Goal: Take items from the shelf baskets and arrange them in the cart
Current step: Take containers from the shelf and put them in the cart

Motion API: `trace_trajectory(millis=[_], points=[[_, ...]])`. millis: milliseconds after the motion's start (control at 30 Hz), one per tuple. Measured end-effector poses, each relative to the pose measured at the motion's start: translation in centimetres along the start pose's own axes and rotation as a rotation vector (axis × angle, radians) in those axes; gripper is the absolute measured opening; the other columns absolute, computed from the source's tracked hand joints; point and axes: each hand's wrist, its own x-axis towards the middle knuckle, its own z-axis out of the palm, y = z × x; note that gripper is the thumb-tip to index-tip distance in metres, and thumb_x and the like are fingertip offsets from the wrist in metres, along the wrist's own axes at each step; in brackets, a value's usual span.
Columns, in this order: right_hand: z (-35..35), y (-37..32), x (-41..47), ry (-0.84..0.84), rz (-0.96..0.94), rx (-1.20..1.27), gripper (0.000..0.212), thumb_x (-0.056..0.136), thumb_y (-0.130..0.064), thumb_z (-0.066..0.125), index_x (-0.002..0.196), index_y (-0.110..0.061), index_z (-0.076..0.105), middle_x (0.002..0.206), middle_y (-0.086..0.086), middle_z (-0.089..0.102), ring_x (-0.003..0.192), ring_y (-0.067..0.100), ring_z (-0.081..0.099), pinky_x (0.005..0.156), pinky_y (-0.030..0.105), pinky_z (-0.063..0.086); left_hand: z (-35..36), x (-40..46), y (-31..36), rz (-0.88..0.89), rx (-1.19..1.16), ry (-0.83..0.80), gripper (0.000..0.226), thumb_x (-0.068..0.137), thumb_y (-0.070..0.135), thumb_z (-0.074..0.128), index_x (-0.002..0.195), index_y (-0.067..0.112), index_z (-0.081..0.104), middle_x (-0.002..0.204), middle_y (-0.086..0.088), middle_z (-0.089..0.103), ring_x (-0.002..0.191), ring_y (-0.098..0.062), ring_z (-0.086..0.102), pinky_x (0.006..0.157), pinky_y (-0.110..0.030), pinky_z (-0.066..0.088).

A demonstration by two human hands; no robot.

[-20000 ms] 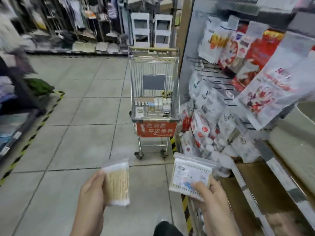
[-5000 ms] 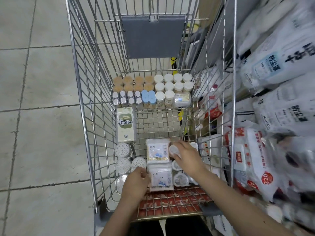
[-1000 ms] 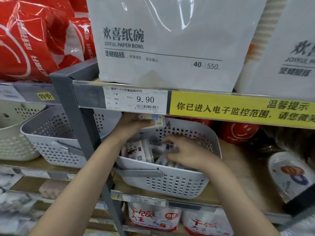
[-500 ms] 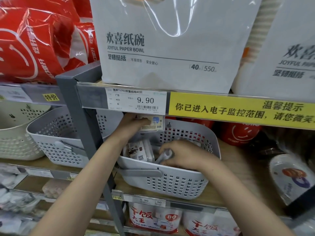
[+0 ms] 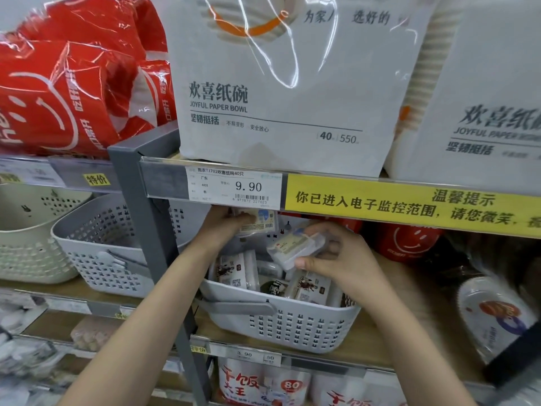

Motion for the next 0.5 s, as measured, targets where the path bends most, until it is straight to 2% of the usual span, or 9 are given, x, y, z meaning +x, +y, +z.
trace_trajectory(millis=[100, 167, 233, 300, 433, 500], points=[[0.0, -0.1, -0.4, 0.097, -0.042, 0.089, 0.025, 0.072, -0.025, 0.080, 0.093, -0.025, 0.066, 0.096, -0.006, 0.073, 0.091, 0.009, 0.069, 0.079, 0.029, 0.056, 0.1, -0.7, 0.6, 0.058, -0.022, 0.023, 0.031, 0.079, 0.007, 0.072, 0.094, 0.031, 0.062, 0.094, 0.019, 0.067, 0.094, 0.002, 0.060, 0.073, -0.009, 0.044], [0.1, -0.2, -0.5, 0.150, -0.069, 0.101, 0.018, 0.079, -0.014, 0.075, 0.088, -0.026, 0.065, 0.096, -0.007, 0.071, 0.091, 0.008, 0.069, 0.078, 0.034, 0.056, 0.2, -1.4, 1.4, 0.110, -0.010, 0.053, 0.032, 0.079, 0.005, 0.072, 0.091, 0.032, 0.061, 0.087, 0.024, 0.067, 0.087, 0.010, 0.060, 0.071, -0.006, 0.044], [0.1, -0.1, -0.5, 0.173, -0.074, 0.114, 0.023, 0.081, -0.006, 0.073, 0.085, -0.025, 0.062, 0.099, -0.008, 0.070, 0.091, 0.007, 0.068, 0.077, 0.035, 0.057, 0.3, -2.4, 2.2, 0.160, 0.029, 0.072, 0.033, 0.079, 0.004, 0.072, 0.090, 0.033, 0.060, 0.087, 0.025, 0.067, 0.085, 0.015, 0.059, 0.071, -0.002, 0.043], [0.2, -0.1, -0.5, 0.161, -0.080, 0.120, 0.024, 0.081, -0.002, 0.072, 0.084, -0.023, 0.060, 0.100, -0.008, 0.068, 0.092, 0.006, 0.068, 0.075, 0.030, 0.057, 0.0, -3.7, 2.9, 0.183, 0.044, 0.072, 0.031, 0.081, 0.006, 0.070, 0.096, 0.032, 0.061, 0.095, 0.021, 0.067, 0.093, 0.009, 0.061, 0.076, -0.005, 0.046], [0.3, -0.4, -1.0, 0.187, -0.104, 0.199, 0.028, 0.081, 0.003, 0.070, 0.083, -0.023, 0.060, 0.096, -0.012, 0.068, 0.084, -0.004, 0.067, 0.060, 0.011, 0.050, -1.4, -7.7, 3.8, 0.180, 0.015, 0.148, 0.034, 0.082, 0.002, 0.068, 0.101, 0.029, 0.062, 0.094, 0.019, 0.070, 0.092, 0.002, 0.065, 0.072, -0.010, 0.050], [0.5, -0.9, -1.7, 0.236, -0.121, 0.262, 0.033, 0.079, 0.004, 0.071, 0.080, -0.027, 0.060, 0.091, -0.010, 0.070, 0.083, -0.002, 0.067, 0.059, 0.010, 0.050, -2.3, -10.2, 3.9, 0.150, -0.039, 0.182, 0.036, 0.081, 0.000, 0.069, 0.102, 0.029, 0.063, 0.095, 0.012, 0.072, 0.091, -0.005, 0.067, 0.074, -0.016, 0.053]])
